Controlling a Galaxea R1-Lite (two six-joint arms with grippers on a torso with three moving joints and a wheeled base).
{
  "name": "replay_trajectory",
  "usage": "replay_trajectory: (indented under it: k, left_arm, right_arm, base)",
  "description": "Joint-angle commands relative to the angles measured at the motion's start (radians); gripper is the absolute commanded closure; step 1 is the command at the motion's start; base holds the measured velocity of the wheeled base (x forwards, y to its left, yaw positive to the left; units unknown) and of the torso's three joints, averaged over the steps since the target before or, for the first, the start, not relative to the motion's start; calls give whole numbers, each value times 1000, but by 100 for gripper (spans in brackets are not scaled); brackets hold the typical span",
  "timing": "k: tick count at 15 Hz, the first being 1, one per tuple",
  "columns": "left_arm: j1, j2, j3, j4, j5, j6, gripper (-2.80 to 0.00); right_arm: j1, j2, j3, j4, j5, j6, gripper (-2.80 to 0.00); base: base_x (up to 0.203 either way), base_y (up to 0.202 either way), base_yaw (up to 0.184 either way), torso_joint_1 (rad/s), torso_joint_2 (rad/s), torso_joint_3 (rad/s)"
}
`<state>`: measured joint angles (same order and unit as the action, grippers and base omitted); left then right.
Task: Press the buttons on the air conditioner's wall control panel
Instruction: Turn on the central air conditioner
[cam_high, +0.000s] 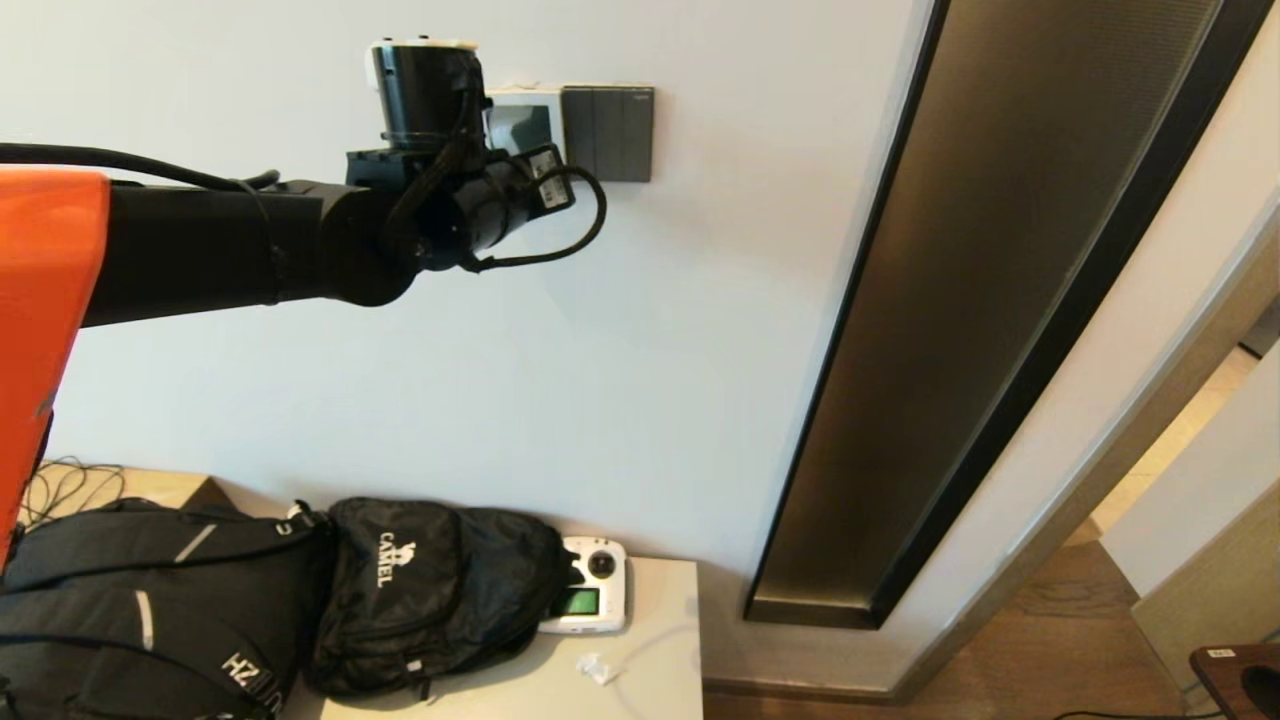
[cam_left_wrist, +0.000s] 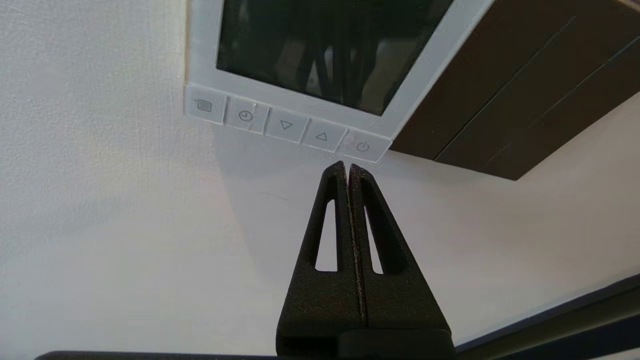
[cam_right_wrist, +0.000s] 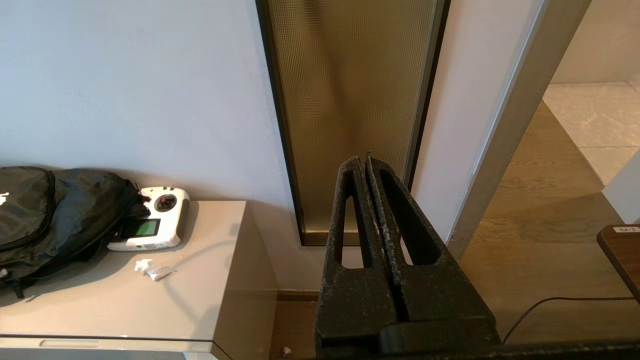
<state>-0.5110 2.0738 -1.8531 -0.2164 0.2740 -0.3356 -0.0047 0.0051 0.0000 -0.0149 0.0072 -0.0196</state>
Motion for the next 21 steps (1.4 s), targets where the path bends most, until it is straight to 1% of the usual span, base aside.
replay_trajectory:
  k: [1, 9, 15, 17, 21]
  left_arm:
    - [-4, 3, 2, 2, 2, 0, 0]
    - [-60, -17, 12, 12, 4, 0, 0]
    - [-55, 11, -11, 12, 4, 3, 0]
    - [-33, 34, -37, 17, 3, 1, 0]
    - [-15, 40, -45, 15, 4, 2, 0]
  right_arm:
    - [0, 0, 0, 0, 0, -2, 0]
    - [0, 0, 0, 0, 0, -1, 0]
    - [0, 0, 0, 0, 0, -2, 0]
    - [2, -1, 0, 0, 0, -2, 0]
    - [1, 0, 0, -2, 4, -7, 0]
  base:
    - [0, 0, 0, 0, 0, 0]
    - [0, 0, 0, 0, 0, 0]
    - [0, 0, 0, 0, 0, 0]
    - [0, 0, 0, 0, 0, 0]
    - [0, 0, 0, 0, 0, 0]
